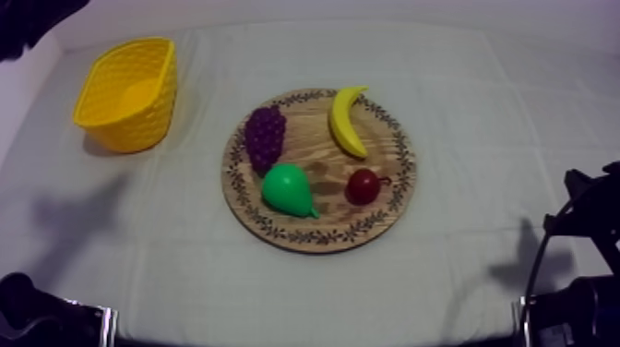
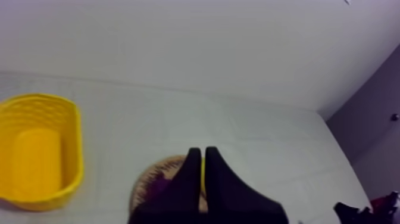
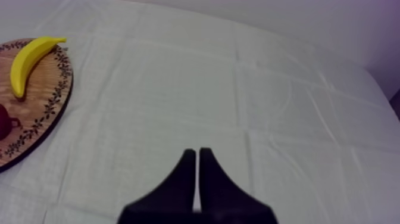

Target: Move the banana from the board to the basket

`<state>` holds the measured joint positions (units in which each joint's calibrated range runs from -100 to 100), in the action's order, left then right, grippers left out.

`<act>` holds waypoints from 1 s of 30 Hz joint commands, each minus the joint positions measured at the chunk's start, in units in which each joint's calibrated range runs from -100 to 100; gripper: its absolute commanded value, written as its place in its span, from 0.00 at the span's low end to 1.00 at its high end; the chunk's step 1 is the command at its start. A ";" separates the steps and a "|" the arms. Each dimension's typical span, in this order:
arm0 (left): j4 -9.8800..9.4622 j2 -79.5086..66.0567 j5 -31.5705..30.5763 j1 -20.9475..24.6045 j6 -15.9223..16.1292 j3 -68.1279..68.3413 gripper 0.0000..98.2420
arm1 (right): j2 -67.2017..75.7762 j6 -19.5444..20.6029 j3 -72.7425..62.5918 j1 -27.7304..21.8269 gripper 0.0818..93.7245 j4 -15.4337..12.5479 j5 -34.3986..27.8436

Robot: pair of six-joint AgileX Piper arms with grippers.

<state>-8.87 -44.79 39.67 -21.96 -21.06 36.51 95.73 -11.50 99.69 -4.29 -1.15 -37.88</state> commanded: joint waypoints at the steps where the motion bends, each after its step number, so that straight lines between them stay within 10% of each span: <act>1: -1.56 8.08 1.75 -4.29 -4.53 -7.76 0.02 | 0.02 0.00 -0.03 0.00 0.00 0.01 -0.02; 14: -2.55 29.07 10.94 -11.80 -11.23 -27.13 0.02 | 0.02 -0.01 -0.03 0.00 0.00 0.01 -0.02; 30: -0.16 45.17 6.25 -11.84 -15.13 -22.42 0.04 | 0.02 -0.01 -0.03 0.00 0.00 0.01 -0.02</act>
<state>-9.25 -0.65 46.00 -33.86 -36.40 14.17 95.73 -11.50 99.69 -4.29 -1.15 -37.88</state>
